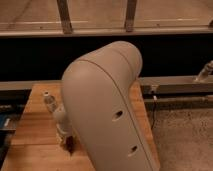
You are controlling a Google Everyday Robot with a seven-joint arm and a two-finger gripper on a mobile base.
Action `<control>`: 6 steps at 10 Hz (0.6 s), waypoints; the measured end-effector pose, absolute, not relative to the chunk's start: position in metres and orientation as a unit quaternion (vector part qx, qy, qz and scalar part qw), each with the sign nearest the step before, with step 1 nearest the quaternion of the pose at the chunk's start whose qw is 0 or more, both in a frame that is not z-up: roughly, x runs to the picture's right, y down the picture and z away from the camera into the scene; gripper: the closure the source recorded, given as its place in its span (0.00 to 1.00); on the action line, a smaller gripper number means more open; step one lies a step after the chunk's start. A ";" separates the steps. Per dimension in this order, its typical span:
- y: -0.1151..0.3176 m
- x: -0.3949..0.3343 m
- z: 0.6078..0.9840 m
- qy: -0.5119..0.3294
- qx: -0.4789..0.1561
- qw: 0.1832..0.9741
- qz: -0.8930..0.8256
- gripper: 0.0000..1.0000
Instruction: Place the pepper in the ceramic bowl
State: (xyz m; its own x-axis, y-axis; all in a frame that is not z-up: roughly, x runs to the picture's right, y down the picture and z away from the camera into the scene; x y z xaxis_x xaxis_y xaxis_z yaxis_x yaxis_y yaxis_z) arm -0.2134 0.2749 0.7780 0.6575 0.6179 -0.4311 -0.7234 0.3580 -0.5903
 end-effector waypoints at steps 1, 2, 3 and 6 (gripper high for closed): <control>0.276 -0.213 0.779 0.070 -0.392 0.822 0.408 0.74; 0.275 -0.211 0.780 0.072 -0.390 0.822 0.410 0.84; 0.276 -0.210 0.781 0.072 -0.389 0.821 0.411 0.93; 0.274 -0.203 0.781 0.067 -0.388 0.817 0.420 1.00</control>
